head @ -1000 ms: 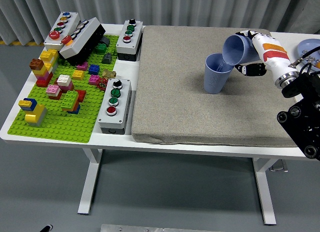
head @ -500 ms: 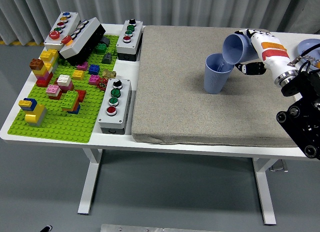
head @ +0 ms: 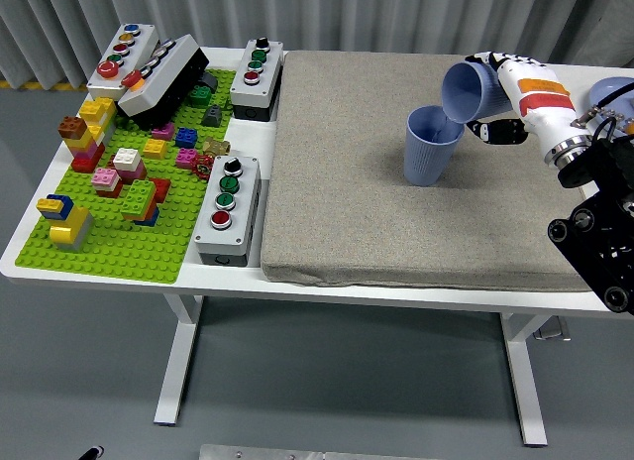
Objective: Pick cup pour cup place
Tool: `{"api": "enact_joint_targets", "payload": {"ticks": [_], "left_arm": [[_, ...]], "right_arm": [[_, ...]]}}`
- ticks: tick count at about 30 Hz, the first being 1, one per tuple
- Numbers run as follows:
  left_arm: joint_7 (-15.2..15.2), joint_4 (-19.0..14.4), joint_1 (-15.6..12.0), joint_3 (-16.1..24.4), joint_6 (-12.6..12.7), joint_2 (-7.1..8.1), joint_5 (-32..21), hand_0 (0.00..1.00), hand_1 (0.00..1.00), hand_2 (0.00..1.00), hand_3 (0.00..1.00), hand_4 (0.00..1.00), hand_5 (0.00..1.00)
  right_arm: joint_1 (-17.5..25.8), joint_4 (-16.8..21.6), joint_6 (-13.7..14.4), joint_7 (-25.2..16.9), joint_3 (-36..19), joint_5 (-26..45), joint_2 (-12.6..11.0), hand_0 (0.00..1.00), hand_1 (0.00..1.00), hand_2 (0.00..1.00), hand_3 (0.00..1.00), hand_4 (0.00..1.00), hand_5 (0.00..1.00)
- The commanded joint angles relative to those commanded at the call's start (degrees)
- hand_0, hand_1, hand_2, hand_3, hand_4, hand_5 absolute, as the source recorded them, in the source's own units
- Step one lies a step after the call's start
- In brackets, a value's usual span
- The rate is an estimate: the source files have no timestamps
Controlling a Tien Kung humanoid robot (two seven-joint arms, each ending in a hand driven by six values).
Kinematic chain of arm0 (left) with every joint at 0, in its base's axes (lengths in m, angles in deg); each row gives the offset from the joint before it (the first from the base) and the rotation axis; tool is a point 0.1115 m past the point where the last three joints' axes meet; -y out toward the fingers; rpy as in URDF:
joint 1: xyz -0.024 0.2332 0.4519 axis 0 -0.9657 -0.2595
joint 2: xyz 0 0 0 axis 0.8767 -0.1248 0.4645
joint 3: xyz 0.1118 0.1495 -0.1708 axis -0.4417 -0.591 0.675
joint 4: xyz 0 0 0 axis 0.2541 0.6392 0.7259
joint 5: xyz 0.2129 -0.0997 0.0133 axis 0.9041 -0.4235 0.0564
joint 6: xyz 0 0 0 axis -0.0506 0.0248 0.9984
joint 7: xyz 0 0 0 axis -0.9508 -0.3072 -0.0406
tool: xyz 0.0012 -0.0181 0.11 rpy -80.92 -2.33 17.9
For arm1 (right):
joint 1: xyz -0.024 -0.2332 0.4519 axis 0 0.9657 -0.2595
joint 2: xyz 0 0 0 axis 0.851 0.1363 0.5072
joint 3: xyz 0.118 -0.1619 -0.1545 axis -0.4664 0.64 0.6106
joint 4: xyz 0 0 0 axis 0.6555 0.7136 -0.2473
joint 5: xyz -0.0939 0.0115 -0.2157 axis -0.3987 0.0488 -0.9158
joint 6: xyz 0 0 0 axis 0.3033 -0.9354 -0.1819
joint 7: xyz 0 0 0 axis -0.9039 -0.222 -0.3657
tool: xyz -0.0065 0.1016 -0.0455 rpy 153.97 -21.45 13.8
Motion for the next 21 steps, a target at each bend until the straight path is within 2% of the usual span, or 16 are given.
{"api": "enact_joint_targets", "payload": {"ticks": [13, 21], "left_arm": [[-0.06, 0.00, -0.02, 0.10, -0.03, 0.00, 0.07, 0.806, 0.760, 0.813, 0.752, 0.533, 0.998], [-0.08, 0.00, 0.05, 0.06, -0.05, 0.08, 0.09, 0.806, 0.760, 0.812, 0.752, 0.533, 0.998]], "right_arm": [[0.06, 0.24, 2.77, 0.04, 1.21, -2.29, -0.36, 0.797, 0.625, 0.501, 0.534, 0.697, 0.101], [-0.70, 0.90, 2.47, 1.76, 2.65, -4.57, -1.37, 0.801, 0.626, 0.501, 0.533, 0.700, 0.094]]}}
